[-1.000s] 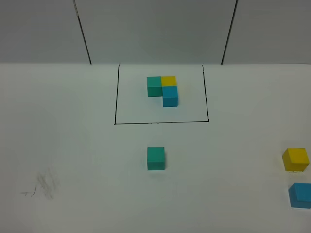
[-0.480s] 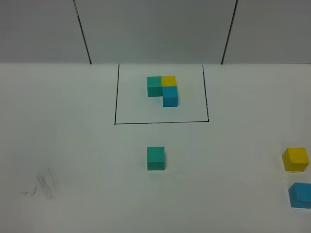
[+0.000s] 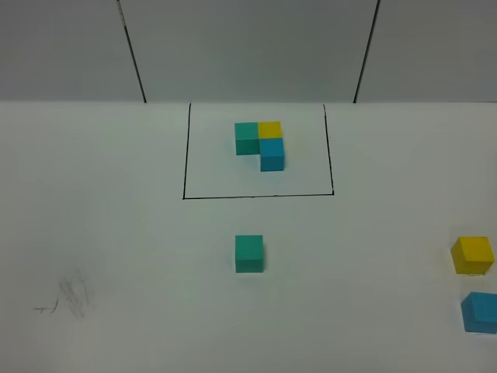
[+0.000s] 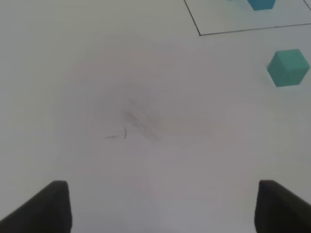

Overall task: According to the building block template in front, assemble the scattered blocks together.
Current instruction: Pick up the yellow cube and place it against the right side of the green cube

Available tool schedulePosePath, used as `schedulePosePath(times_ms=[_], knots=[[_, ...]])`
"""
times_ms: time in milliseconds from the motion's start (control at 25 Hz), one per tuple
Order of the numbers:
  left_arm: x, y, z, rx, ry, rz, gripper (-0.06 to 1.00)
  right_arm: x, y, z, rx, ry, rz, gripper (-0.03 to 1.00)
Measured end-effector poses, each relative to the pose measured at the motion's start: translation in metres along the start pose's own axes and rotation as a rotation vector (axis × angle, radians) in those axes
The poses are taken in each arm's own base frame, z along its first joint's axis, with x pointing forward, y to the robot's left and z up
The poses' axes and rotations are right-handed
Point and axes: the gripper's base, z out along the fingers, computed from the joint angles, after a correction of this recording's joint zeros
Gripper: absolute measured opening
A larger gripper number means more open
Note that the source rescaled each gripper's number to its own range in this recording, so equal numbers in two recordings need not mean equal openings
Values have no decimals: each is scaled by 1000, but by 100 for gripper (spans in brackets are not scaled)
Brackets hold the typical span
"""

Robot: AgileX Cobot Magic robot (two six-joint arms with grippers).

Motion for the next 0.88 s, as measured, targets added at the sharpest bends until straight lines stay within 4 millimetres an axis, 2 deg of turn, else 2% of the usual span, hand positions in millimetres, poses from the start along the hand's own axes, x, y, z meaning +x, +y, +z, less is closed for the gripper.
schedulePosePath(times_ms=[240, 880], knots=[[0, -1, 0, -52, -5, -34, 66, 0, 0, 0, 0, -1, 0, 0], [-1, -1, 0, -53, -8, -35, 66, 0, 0, 0, 0, -1, 0, 0]])
